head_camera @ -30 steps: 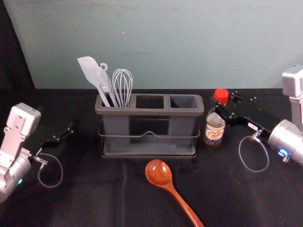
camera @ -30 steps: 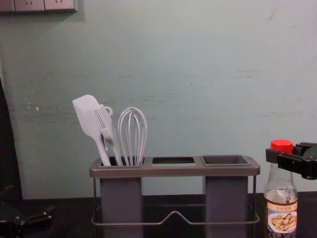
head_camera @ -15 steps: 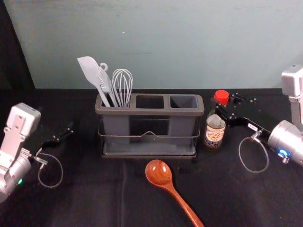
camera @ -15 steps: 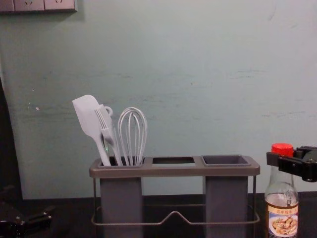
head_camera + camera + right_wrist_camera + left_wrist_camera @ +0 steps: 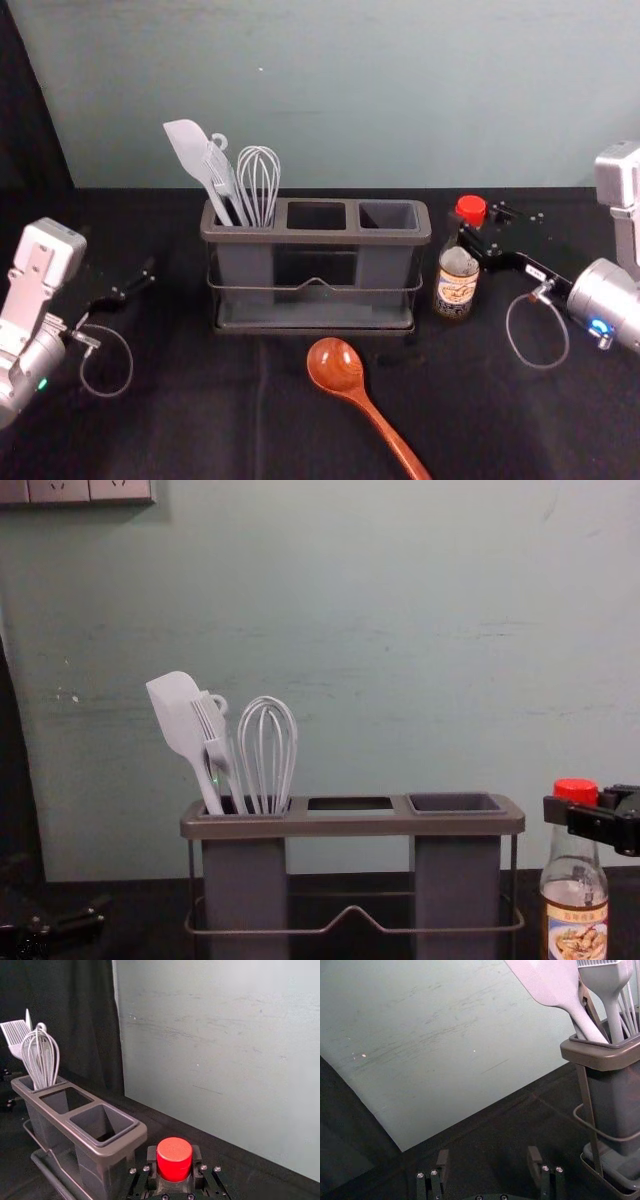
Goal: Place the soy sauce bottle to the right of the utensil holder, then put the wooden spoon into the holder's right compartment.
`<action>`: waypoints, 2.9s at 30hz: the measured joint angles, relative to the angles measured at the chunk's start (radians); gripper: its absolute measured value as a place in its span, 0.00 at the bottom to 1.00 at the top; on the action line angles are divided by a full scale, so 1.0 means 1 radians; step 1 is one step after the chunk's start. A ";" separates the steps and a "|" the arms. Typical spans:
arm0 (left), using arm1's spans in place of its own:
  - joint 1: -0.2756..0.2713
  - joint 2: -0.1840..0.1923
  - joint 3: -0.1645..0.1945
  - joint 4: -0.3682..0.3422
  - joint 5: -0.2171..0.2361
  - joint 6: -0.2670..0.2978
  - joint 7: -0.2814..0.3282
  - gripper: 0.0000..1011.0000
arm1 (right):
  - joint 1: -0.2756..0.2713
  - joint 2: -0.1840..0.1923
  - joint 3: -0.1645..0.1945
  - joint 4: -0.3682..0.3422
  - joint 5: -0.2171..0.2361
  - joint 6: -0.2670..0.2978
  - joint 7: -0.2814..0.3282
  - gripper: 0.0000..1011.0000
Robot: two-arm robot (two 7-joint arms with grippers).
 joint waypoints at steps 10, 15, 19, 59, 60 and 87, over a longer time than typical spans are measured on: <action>0.000 0.000 0.000 0.000 0.000 0.000 0.000 1.00 | 0.000 0.000 0.000 0.001 0.001 0.000 0.000 0.38; 0.000 0.000 0.000 0.000 0.000 0.000 0.000 1.00 | 0.000 0.000 0.000 0.000 0.001 0.000 0.000 0.50; 0.000 0.000 0.000 0.000 0.000 0.000 0.000 1.00 | 0.000 0.000 0.000 0.000 0.001 0.000 0.000 0.64; 0.000 0.000 0.000 0.000 0.000 0.000 0.000 1.00 | -0.165 0.076 0.112 -0.275 -0.053 -0.070 -0.044 0.99; 0.000 0.000 0.000 0.000 0.000 0.000 0.000 1.00 | -0.172 0.080 0.115 -0.286 -0.058 -0.067 -0.044 0.99; 0.000 0.000 0.000 0.000 0.000 0.000 0.000 1.00 | -0.122 0.116 -0.080 -0.519 -0.026 0.609 -0.062 0.99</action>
